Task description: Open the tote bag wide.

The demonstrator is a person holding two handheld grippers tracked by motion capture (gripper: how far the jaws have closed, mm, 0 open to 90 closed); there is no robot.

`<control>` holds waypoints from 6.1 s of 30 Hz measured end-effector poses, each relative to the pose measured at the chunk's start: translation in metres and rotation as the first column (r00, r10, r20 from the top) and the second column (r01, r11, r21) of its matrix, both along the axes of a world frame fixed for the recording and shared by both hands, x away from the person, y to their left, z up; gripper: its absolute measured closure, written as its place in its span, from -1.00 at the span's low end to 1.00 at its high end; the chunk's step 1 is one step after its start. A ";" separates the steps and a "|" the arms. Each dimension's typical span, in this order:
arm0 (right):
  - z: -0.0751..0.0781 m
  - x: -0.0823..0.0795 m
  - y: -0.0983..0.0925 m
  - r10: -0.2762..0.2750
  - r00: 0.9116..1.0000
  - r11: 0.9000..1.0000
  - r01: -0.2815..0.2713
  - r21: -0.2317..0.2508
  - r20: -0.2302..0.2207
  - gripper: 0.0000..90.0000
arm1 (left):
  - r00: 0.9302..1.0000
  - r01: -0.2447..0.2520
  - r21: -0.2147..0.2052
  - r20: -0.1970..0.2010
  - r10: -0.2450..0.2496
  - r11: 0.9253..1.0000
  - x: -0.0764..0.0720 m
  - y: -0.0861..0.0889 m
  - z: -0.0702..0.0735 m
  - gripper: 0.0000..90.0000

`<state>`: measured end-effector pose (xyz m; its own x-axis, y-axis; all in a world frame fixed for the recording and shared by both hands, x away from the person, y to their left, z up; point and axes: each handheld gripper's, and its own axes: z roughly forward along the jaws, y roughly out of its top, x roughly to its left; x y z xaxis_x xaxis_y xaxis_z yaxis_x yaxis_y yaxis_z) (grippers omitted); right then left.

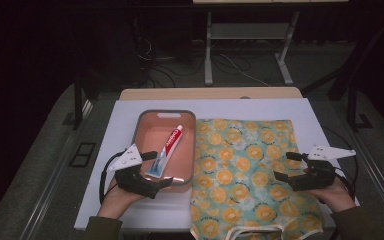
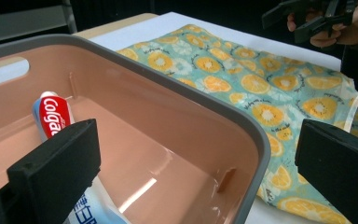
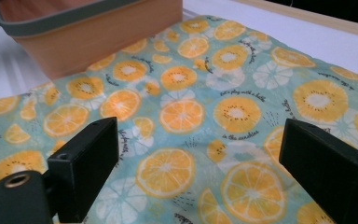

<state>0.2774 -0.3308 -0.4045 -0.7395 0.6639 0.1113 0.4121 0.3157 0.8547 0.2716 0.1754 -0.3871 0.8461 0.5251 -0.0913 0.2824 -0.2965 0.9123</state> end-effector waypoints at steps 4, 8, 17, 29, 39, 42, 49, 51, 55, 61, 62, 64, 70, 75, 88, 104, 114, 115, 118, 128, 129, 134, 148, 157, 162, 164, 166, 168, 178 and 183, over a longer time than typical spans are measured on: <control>-0.003 0.004 -0.001 -0.023 1.000 0.999 0.022 -0.034 -0.011 -0.74 | 1.000 -0.004 0.015 0.001 0.004 1.000 -0.001 -0.001 -0.001 -1.00; -0.005 0.012 -0.004 -0.057 0.998 0.996 0.055 -0.071 -0.027 -0.74 | 1.000 -0.014 0.023 0.002 0.014 1.000 -0.001 -0.003 -0.002 -1.00; -0.004 0.047 -0.011 -0.133 0.989 0.987 0.125 -0.105 -0.071 -0.68 | 1.000 -0.017 0.017 0.003 0.017 1.000 -0.001 -0.003 -0.001 -1.00; -0.024 0.103 -0.028 -0.264 0.956 0.954 0.240 -0.177 -0.126 -0.68 | 1.000 -0.020 0.013 -0.003 0.020 1.000 -0.001 -0.003 -0.001 -1.00; -0.045 0.121 -0.047 -0.341 0.925 0.928 0.304 -0.214 -0.165 -0.39 | 1.000 -0.021 0.017 -0.004 0.021 1.000 0.000 -0.004 -0.001 -1.00; -0.050 0.122 -0.045 -0.352 0.923 0.918 0.309 -0.249 -0.153 -0.10 | 1.000 -0.022 0.016 -0.006 0.022 1.000 0.000 -0.004 -0.001 -1.00; -0.047 0.120 -0.046 -0.341 0.928 0.921 0.297 -0.252 -0.153 0.76 | 1.000 -0.022 0.019 -0.008 0.022 1.000 0.000 -0.004 -0.001 -1.00; -0.048 0.120 -0.046 -0.319 0.933 0.932 0.276 -0.236 -0.166 0.97 | 1.000 -0.021 0.021 -0.009 0.022 1.000 0.000 -0.005 -0.001 -1.00; -0.047 0.122 -0.048 -0.332 0.926 0.932 0.292 -0.214 -0.181 0.99 | 1.000 -0.018 0.025 -0.012 0.018 1.000 0.000 -0.005 -0.001 -1.00; -0.040 0.132 -0.064 -0.458 0.880 0.883 0.433 -0.179 -0.130 0.99 | 1.000 -0.018 0.024 -0.013 0.018 1.000 0.000 -0.005 -0.001 -1.00; -0.040 0.134 -0.068 -0.478 0.869 0.874 0.455 -0.173 -0.130 0.99 | 1.000 -0.019 0.024 -0.013 0.019 1.000 0.000 -0.005 -0.001 -1.00; -0.041 0.136 -0.076 -0.516 0.848 0.851 0.492 -0.187 -0.119 0.99 | 1.000 -0.020 0.025 -0.012 0.020 0.999 0.000 -0.005 -0.001 -1.00; -0.044 0.135 -0.089 -0.545 0.829 0.834 0.520 -0.184 -0.128 0.82 | 1.000 -0.021 0.026 -0.011 0.021 0.999 0.000 -0.006 -0.001 -1.00; -0.030 0.128 -0.083 -0.495 0.863 0.867 0.483 -0.126 -0.103 0.05 | 1.000 -0.015 0.027 -0.010 0.015 1.000 -0.001 -0.007 -0.001 -1.00; 0.001 0.078 -0.040 -0.224 0.971 0.970 0.214 -0.112 -0.079 -0.24 | 1.000 -0.018 0.032 -0.010 0.018 0.999 -0.002 -0.006 -0.002 -1.00; 0.000 0.013 0.005 0.064 0.994 0.989 -0.075 -0.124 -0.091 -0.25 | 1.000 -0.007 0.038 -0.008 0.007 0.999 -0.003 -0.010 -0.003 -1.00; -0.017 -0.016 0.039 0.247 0.958 0.952 -0.268 -0.147 -0.147 -0.25 | 1.000 -0.003 0.046 -0.011 0.003 0.999 -0.003 -0.012 -0.003 -1.00; -0.018 -0.018 0.043 0.263 0.953 0.946 -0.286 -0.154 -0.153 -0.25 | 1.000 -0.002 0.045 -0.011 0.003 0.999 -0.003 -0.012 -0.003 -1.00; -0.021 -0.023 0.054 0.313 0.936 0.925 -0.339 -0.170 -0.163 -0.22 | 1.000 -0.001 0.045 -0.010 0.002 0.999 -0.003 -0.013 -0.003 -1.00; -0.035 -0.036 0.079 0.428 0.882 0.857 -0.465 -0.222 -0.196 -0.05 | 1.000 0.001 0.044 -0.011 0.000 0.999 -0.003 -0.014 -0.003 -1.00; -0.036 -0.037 0.080 0.438 0.877 0.850 -0.476 -0.226 -0.198 -0.03 | 1.000 0.001 0.046 -0.010 0.000 0.999 -0.003 -0.014 -0.003 -1.00; -0.041 -0.043 0.090 0.475 0.865 0.809 -0.502 -0.305 -0.163 0.08 | 1.000 0.003 0.047 -0.012 -0.002 0.999 -0.003 -0.014 -0.004 -1.00; -0.041 -0.041 0.091 0.471 0.871 0.818 -0.490 -0.301 -0.140 0.99 | 1.000 0.006 0.048 -0.016 -0.005 0.999 -0.002 -0.016 -0.004 -1.00; -0.037 -0.030 0.093 0.410 0.902 0.858 -0.433 -0.278 -0.137 1.00 | 1.000 0.006 0.048 -0.015 -0.005 0.999 -0.002 -0.017 -0.004 -1.00; -0.032 -0.004 0.098 0.322 0.941 0.896 -0.339 -0.285 -0.107 1.00 | 1.000 0.007 0.051 -0.014 -0.007 0.999 -0.002 -0.018 -0.004 -1.00; -0.031 0.006 0.101 0.292 0.951 0.905 -0.308 -0.292 -0.099 1.00 | 1.000 0.007 0.049 -0.014 -0.007 0.999 -0.002 -0.018 -0.004 -1.00; -0.030 0.015 0.103 0.260 0.962 0.912 -0.273 -0.306 -0.084 1.00 | 1.000 0.006 0.048 -0.015 -0.005 0.999 -0.002 -0.018 -0.004 -1.00; -0.027 0.026 0.105 0.222 0.972 0.924 -0.235 -0.303 -0.077 1.00 | 1.000 0.006 0.048 -0.015 -0.005 0.999 -0.002 -0.017 -0.004 -1.00; -0.021 0.062 0.112 0.171 0.982 0.944 -0.186 -0.273 -0.078 1.00 | 1.000 0.006 0.045 -0.014 -0.006 0.999 -0.003 -0.017 -0.004 -1.00; -0.016 0.049 0.105 0.207 0.973 0.940 -0.228 -0.256 -0.105 0.43 | 1.000 0.004 0.043 -0.016 -0.003 0.999 -0.002 -0.015 -0.004 -1.00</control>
